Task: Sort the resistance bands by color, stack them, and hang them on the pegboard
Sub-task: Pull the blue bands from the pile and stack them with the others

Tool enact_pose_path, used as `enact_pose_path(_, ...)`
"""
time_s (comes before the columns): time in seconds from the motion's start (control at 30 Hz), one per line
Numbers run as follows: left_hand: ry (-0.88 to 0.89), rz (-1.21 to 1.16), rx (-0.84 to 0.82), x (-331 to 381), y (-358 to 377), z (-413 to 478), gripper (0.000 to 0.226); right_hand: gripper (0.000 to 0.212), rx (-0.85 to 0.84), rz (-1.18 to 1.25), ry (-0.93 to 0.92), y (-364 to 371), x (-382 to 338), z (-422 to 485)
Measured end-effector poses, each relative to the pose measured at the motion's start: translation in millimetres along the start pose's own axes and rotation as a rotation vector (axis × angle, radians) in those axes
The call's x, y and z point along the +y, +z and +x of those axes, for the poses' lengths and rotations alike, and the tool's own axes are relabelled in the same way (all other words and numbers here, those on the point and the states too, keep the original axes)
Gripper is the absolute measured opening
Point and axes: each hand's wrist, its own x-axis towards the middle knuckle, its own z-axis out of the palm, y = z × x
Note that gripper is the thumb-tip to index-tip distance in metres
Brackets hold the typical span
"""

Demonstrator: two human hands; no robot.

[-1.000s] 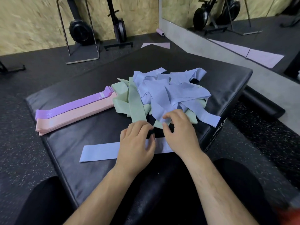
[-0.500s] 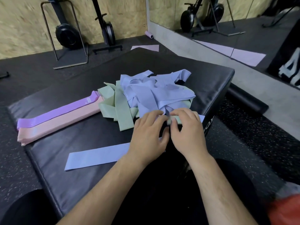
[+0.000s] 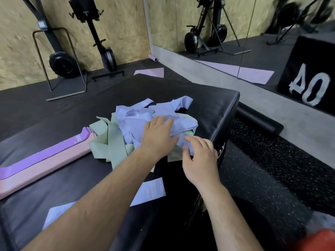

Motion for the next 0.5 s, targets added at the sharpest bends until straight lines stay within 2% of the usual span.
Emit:
enact_pose_path(0.13, 0.036, 0.121, -0.019, 0.6, -1.8, 8.7, 0.049, 0.038, -0.007, 0.014, 0.002, 2.5, -1.7, 3.0)
enact_pose_path(0.3, 0.082, -0.005, 0.082, -2.5, -16.0, 5.7, 0.028, 0.035, 0.022, 0.069, 0.004, 4.5, -9.0, 5.1)
enact_pose_path(0.37, 0.093, -0.128, 0.119, -2.9, -25.3, 4.1, 0.026, 0.031, 0.007, 0.23, 0.036, 5.1, -17.6, 8.0)
enact_pose_path(0.5, 0.064, -0.345, 0.184, 2.2, -44.1, 2.4, 0.023, 0.023, -0.047, 0.769, 0.242, -16.5, -53.9, 18.4)
